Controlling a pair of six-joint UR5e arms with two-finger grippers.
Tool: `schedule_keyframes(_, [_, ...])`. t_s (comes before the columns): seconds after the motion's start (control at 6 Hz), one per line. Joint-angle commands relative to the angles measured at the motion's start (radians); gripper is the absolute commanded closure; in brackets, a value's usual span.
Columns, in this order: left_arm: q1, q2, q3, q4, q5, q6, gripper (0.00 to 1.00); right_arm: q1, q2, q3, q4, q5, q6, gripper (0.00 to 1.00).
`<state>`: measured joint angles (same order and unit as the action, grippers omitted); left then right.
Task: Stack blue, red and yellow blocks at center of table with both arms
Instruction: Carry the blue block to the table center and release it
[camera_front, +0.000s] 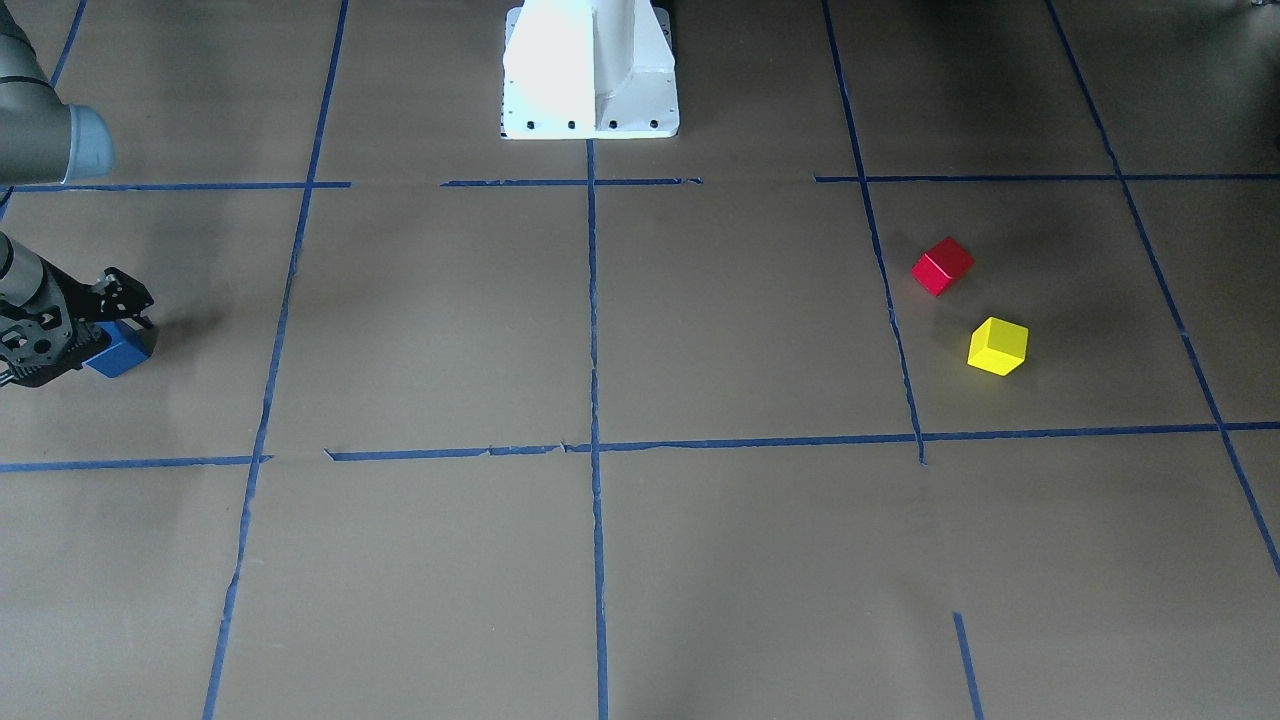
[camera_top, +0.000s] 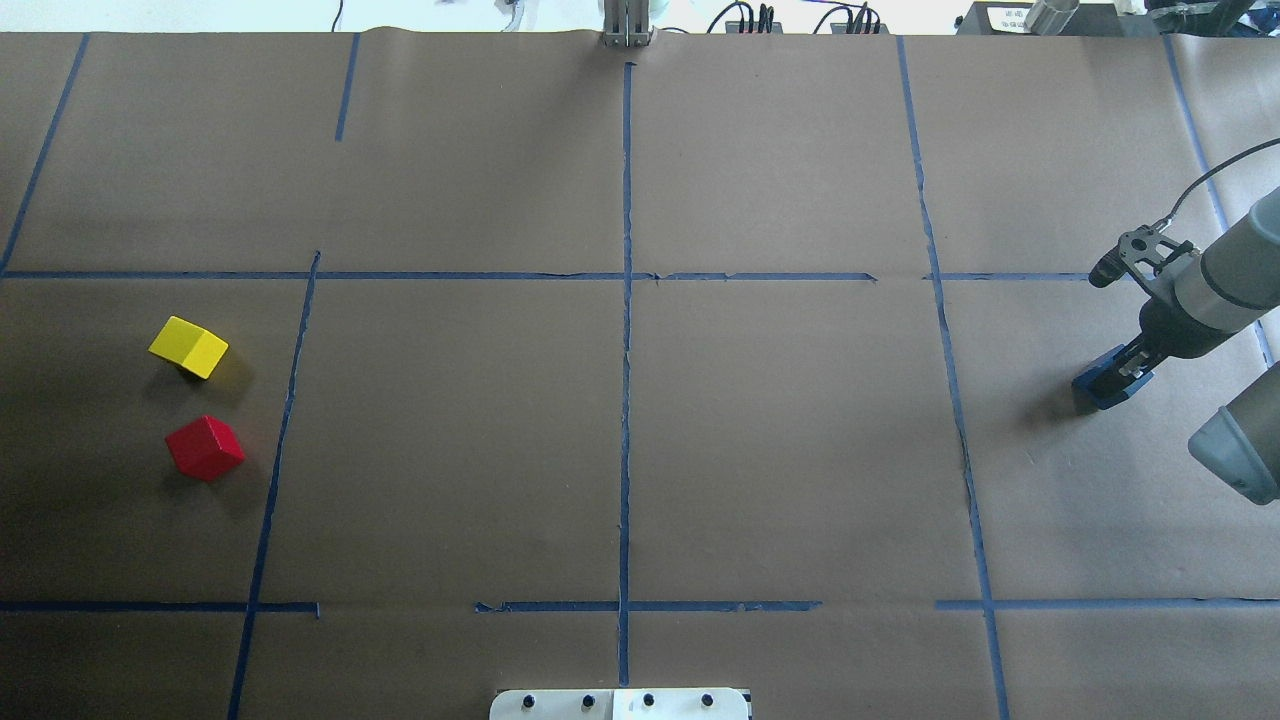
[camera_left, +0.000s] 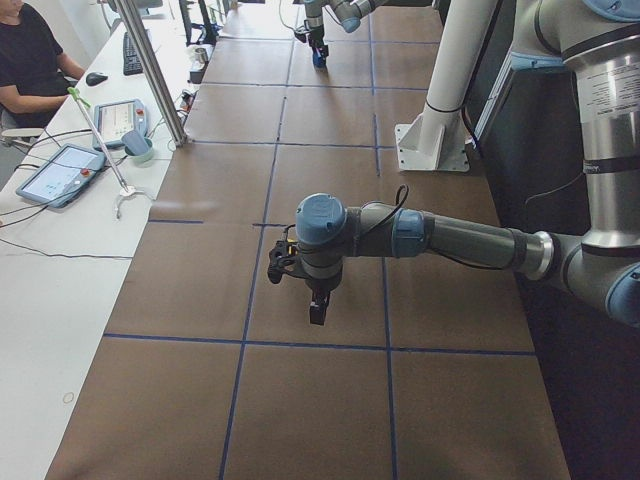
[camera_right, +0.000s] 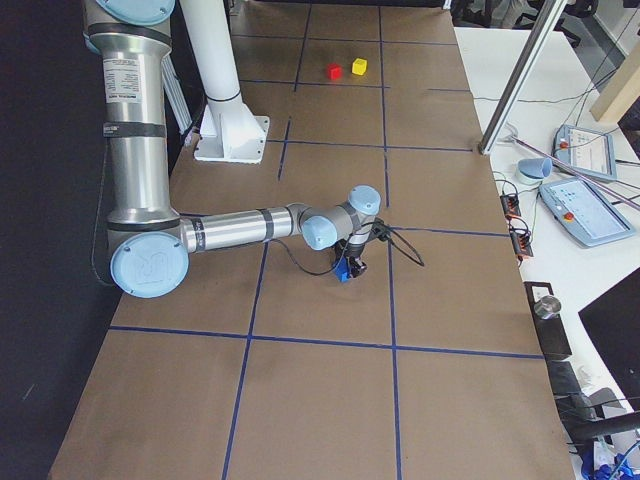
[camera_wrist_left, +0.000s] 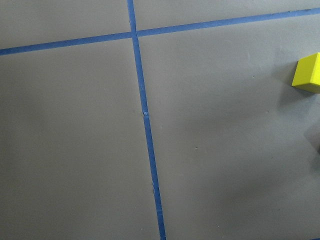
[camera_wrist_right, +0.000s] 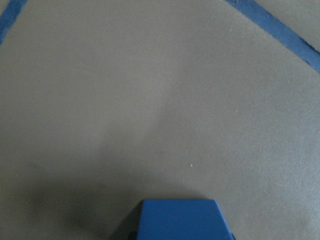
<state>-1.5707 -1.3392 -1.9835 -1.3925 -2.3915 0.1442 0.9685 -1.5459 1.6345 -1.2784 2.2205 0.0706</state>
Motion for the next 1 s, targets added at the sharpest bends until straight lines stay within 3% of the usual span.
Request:
schedule_keyframes(0.0, [0.000, 0.000, -0.006, 0.000, -0.002, 0.000, 0.00, -0.004, 0.083, 0.107, -0.051, 0.055, 0.191, 1.00])
schedule_keyframes(0.33, [0.000, 0.000, -0.001, -0.011, -0.002, 0.002, 0.00, -0.202, 0.385, 0.102, -0.131, 0.032, 0.750, 1.00])
schedule_keyframes(0.5, [0.000, 0.000, -0.004, -0.013, -0.002, 0.003, 0.00, -0.277, 0.535, 0.049, -0.168, -0.055, 0.976, 1.00])
schedule_keyframes(0.67, [0.000, -0.001, -0.018, -0.014, -0.002, 0.000, 0.00, -0.351, 0.632, -0.023, -0.177, -0.133, 1.083, 1.00])
schedule_keyframes(0.83, [0.001, -0.008, -0.023, -0.014, 0.003, -0.005, 0.00, -0.403, 0.761, -0.165, -0.176, -0.163, 1.171, 1.00])
